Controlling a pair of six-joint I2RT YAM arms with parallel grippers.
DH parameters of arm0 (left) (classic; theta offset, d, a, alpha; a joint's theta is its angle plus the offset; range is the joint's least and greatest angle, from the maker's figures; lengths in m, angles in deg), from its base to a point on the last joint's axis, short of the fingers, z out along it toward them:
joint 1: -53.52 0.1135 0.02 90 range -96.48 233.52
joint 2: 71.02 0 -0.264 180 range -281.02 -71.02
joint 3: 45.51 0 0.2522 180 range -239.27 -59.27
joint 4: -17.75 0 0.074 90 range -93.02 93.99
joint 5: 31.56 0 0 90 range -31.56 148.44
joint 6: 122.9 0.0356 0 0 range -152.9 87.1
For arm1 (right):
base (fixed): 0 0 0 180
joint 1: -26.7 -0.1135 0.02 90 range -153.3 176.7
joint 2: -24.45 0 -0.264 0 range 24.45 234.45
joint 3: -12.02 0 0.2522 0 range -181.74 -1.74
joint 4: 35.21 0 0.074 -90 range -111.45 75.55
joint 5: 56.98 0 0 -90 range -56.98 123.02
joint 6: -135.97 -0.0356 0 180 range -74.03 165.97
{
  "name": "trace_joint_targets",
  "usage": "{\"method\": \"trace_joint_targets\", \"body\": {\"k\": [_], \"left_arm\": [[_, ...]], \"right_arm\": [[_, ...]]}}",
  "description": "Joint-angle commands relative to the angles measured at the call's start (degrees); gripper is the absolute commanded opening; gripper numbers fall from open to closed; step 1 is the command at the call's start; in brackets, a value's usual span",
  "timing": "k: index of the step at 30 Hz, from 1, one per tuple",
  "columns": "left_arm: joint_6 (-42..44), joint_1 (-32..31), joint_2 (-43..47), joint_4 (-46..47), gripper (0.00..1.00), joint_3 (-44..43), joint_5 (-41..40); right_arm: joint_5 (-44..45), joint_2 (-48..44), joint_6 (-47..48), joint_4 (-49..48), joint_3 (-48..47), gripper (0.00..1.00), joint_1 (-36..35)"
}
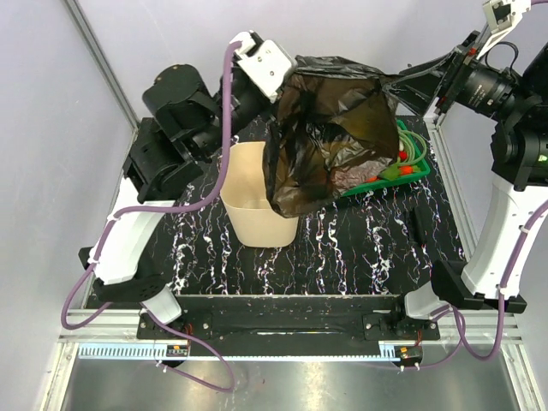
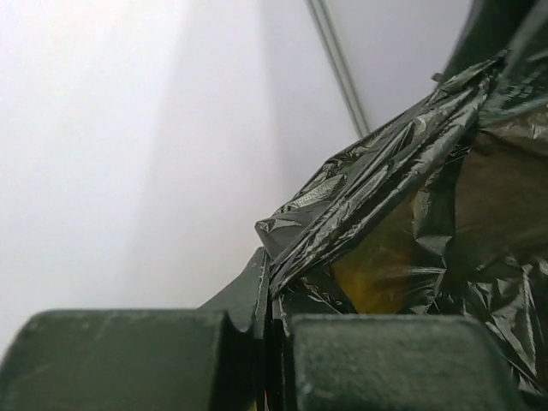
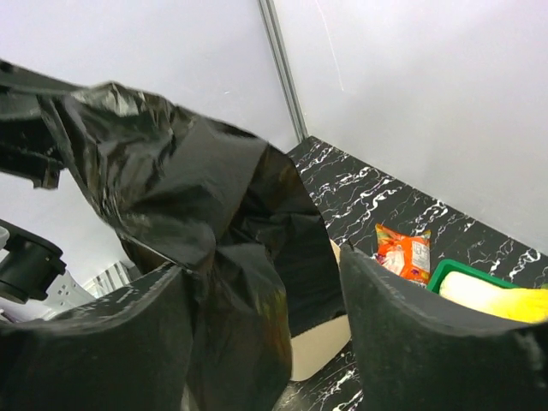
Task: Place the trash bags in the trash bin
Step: Place the trash bag in the trash bin.
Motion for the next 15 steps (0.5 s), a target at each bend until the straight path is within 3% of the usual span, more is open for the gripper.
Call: {"method": "trace_joint_targets", "body": {"k": [1, 7, 15], "left_arm": [[3.9, -0.1, 2.4, 3.9, 0.0, -3.5, -6.9], [5.0, -0.1, 5.0, 2.2, 0.0, -0.9, -9.3], [5.0, -0.1, 6.4, 1.4, 0.0, 3.3, -11.1]], "right_arm": [[-1.3, -1.3, -1.2, -2.4, -2.4, 0.74, -0.3], [-1.2, -2.5, -1.8, -2.4, -2.9, 0.9, -0.3], [-3.9, -7.6, 1.0, -2.5, 9.3, 0.96, -0.3]]}}
